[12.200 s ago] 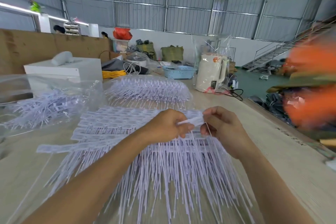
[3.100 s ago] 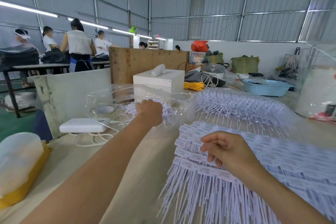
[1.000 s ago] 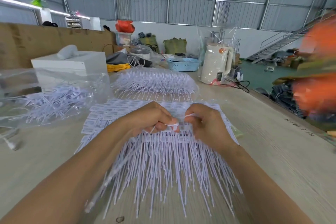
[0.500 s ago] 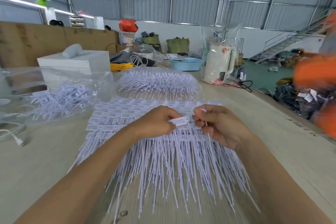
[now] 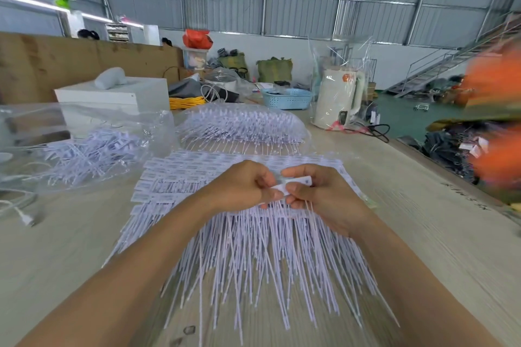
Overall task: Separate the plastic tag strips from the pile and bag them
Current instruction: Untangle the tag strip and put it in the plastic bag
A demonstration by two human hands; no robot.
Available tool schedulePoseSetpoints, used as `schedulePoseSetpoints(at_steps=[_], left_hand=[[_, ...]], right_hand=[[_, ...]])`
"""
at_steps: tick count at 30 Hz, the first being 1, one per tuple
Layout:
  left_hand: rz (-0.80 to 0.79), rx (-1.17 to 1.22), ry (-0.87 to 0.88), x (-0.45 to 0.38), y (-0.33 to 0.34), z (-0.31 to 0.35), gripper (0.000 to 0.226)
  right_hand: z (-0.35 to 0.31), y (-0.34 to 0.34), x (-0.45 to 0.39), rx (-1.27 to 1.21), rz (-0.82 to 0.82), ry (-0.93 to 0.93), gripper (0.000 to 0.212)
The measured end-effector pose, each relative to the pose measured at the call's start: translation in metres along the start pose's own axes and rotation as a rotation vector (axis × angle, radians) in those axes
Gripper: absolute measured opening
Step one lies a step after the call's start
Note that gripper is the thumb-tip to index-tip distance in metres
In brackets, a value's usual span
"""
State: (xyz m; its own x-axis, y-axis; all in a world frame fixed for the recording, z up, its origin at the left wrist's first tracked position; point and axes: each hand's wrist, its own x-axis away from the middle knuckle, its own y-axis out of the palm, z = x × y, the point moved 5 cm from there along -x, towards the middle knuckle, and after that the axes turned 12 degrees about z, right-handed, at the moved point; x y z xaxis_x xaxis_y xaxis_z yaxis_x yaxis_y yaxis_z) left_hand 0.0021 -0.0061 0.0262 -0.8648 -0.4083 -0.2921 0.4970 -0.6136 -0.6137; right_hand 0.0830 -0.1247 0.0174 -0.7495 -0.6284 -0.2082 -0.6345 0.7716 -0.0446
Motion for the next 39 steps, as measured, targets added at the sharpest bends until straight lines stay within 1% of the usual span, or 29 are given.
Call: schedulePoseSetpoints(at_steps=[3, 6, 9, 11, 13, 16, 19, 22, 24, 25, 28, 29, 31, 33, 34, 37, 39], left_hand=[[-0.026, 0.014, -0.056, 0.002, 0.000, -0.002, 0.022], [-0.011, -0.046, -0.086, 0.004, -0.001, -0.002, 0.031], [0.078, -0.012, -0.023, 0.002, -0.002, 0.004, 0.036], [0.097, -0.036, 0.023, 0.002, -0.002, 0.009, 0.034], [0.098, -0.020, 0.038, 0.003, 0.000, 0.011, 0.035], [0.094, 0.080, 0.006, 0.001, -0.002, 0.013, 0.042], [0.059, 0.183, -0.074, 0.000, -0.005, 0.012, 0.048], [0.003, 0.326, -0.176, 0.001, -0.006, 0.010, 0.039], [-0.008, 0.376, -0.210, 0.001, -0.006, 0.010, 0.034], [-0.017, 0.392, -0.224, 0.001, -0.006, 0.009, 0.037], [-0.135, 0.412, -0.224, 0.003, -0.005, 0.011, 0.048], [-0.153, 0.409, -0.215, 0.004, -0.006, 0.012, 0.048], [-0.095, 0.320, -0.187, 0.003, -0.010, 0.010, 0.043], [-0.051, 0.191, -0.143, 0.002, -0.011, 0.006, 0.033], [-0.052, 0.159, -0.132, 0.002, -0.009, 0.004, 0.030], [-0.068, 0.129, -0.124, 0.002, -0.009, 0.002, 0.026], [-0.071, 0.072, -0.092, 0.002, -0.009, 0.005, 0.029]], right_hand=[[0.001, 0.002, -0.001, 0.014, -0.007, -0.023, 0.011], [0.000, 0.001, -0.002, 0.015, 0.011, -0.032, 0.013], [0.004, 0.002, -0.001, 0.054, -0.030, 0.013, 0.012], [0.006, 0.003, 0.001, 0.043, -0.059, 0.055, 0.009], [0.004, 0.001, 0.001, 0.057, -0.030, 0.045, 0.008], [-0.004, -0.001, 0.001, 0.119, 0.050, -0.094, 0.012], [-0.014, 0.001, 0.003, 0.262, 0.091, -0.268, 0.017], [-0.019, 0.004, 0.005, 0.385, 0.118, -0.406, 0.025], [-0.020, 0.007, 0.005, 0.400, 0.124, -0.436, 0.032], [-0.019, 0.006, 0.004, 0.423, 0.138, -0.438, 0.032], [-0.016, -0.013, -0.004, 0.551, 0.280, -0.388, 0.020], [-0.014, -0.023, -0.006, 0.511, 0.329, -0.336, 0.016], [-0.011, -0.035, -0.007, 0.240, 0.335, -0.194, 0.014], [-0.012, -0.036, -0.007, -0.046, 0.252, -0.042, 0.012], [-0.013, -0.034, -0.007, -0.144, 0.201, 0.025, 0.011], [-0.016, -0.029, -0.002, -0.307, 0.080, 0.149, 0.012], [-0.014, -0.021, 0.002, -0.323, 0.014, 0.182, 0.010]])
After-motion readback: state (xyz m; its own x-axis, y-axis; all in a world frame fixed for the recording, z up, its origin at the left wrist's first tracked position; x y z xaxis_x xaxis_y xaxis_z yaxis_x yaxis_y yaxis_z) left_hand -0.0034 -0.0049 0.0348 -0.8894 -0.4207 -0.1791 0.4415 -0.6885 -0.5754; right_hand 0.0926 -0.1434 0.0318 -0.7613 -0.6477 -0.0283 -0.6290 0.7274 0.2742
